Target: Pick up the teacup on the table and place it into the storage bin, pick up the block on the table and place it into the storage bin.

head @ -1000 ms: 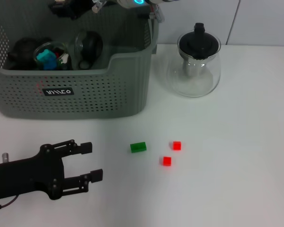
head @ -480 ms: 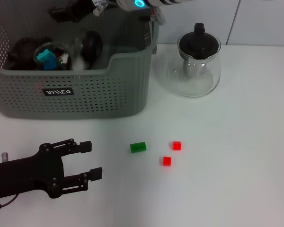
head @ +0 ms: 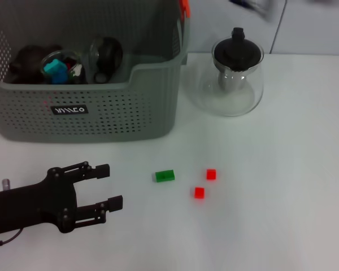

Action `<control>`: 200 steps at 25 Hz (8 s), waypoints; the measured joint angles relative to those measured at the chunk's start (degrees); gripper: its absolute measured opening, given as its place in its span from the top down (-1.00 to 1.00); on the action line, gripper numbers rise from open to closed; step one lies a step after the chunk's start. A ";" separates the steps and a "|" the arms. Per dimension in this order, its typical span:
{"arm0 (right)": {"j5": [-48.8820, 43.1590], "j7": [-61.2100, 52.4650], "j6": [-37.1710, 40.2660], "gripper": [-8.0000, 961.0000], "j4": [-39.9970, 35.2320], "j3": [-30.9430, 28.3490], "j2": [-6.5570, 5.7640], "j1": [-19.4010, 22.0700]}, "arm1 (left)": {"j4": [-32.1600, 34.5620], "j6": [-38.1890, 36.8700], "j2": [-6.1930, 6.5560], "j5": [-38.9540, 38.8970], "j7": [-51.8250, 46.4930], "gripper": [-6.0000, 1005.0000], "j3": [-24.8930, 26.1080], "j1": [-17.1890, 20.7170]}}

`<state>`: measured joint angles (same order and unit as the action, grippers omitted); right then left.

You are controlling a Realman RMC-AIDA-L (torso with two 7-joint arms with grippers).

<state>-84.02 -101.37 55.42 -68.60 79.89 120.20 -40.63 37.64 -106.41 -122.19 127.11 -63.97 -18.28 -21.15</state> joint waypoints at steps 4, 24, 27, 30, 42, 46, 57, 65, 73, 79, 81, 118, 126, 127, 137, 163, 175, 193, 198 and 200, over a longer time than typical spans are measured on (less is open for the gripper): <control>1.72 -1.58 14.82 -0.88 -5.35 -4.48 -0.81 12.49 | -0.03 0.16 -0.04 -0.02 0.03 -0.46 0.00 -0.06; -53.02 -36.95 48.46 -0.78 -12.83 -20.55 -0.97 2.60 | 0.00 0.36 0.20 -0.02 -0.28 -0.46 0.00 -0.47; -61.21 -39.07 46.91 -0.74 -8.43 -16.25 0.11 -2.96 | -0.02 0.34 0.20 -0.02 -0.28 -0.46 -0.01 -0.48; -64.10 -42.52 42.66 -0.70 -4.41 -8.82 0.29 -5.96 | -0.03 0.33 0.20 -0.02 -0.28 -0.46 0.00 -0.41; -62.93 -47.28 25.35 -0.07 8.29 8.91 0.56 -9.25 | -0.09 0.39 0.02 -0.02 -0.16 -0.46 1.45 -0.20; -59.78 -47.24 21.33 -0.03 10.68 11.71 0.50 -8.90 | -0.11 0.42 0.02 -0.02 -0.19 -0.46 1.43 -0.16; -58.37 -50.13 13.52 -0.03 15.88 14.30 0.62 -8.60 | -0.12 0.43 -0.13 -0.02 -0.28 -0.45 1.41 0.00; -54.67 -49.74 11.18 0.05 19.69 14.36 0.42 -8.77 | -0.11 0.43 -0.15 -0.02 -0.27 -0.45 1.41 0.07; -54.62 -49.73 10.18 0.20 21.45 14.41 0.48 -9.01 | -0.11 0.42 -0.21 -0.02 -0.28 -0.45 1.41 0.11; -54.59 -49.71 9.59 0.21 22.21 14.42 0.56 -9.15 | -0.11 0.42 -0.24 -0.02 -0.28 -0.45 1.41 0.20; -54.59 -49.70 9.57 0.21 22.22 14.42 0.60 -9.10 | -0.11 0.42 -0.24 -0.02 -0.28 -0.45 1.41 0.22; -52.37 -47.86 21.94 0.75 3.17 3.58 -0.05 -1.39 | -0.08 0.01 -0.24 -0.02 -0.28 -0.44 2.32 1.19; -36.19 -39.97 36.78 0.75 -12.36 -11.89 -0.08 2.60 | -0.11 -0.11 -0.16 -0.02 -0.28 -0.44 2.99 1.29; -32.86 -38.77 38.88 0.75 -13.14 -14.30 -0.10 2.54 | -0.11 -0.12 -0.15 -0.02 -0.28 -0.44 2.99 1.29; -24.36 -31.48 30.39 0.75 -12.36 -18.34 -0.18 -2.96 | -0.14 -0.21 -0.15 -0.02 -0.28 -0.44 2.99 0.91; -37.99 -21.81 -9.34 0.50 34.42 -5.65 0.20 -34.52 | -0.65 0.18 -0.24 -0.02 -0.27 -0.43 4.16 0.95; -9.06 -14.97 10.18 -0.36 -10.42 -7.23 -0.42 4.30 | -0.64 0.11 -0.32 -0.02 -0.02 -0.43 4.50 1.07; -54.02 -31.81 56.09 -0.58 -20.65 -13.32 0.02 4.79 | 3.62 -6.16 1.11 4.29 -0.95 -0.42 3.92 1.85; -56.27 -34.13 52.49 -0.58 -16.84 -3.52 0.17 1.15 | 4.86 -7.01 1.18 5.17 -1.74 -0.42 4.98 2.61; -57.61 -35.53 50.46 -0.56 -13.22 -0.61 0.16 -0.77 | 4.69 -6.79 1.07 4.93 -1.70 -0.42 5.27 2.77</control>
<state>-141.63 -136.91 105.88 -81.82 79.28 120.36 -41.41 42.33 -113.20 -121.12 132.04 -65.67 -13.02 -18.38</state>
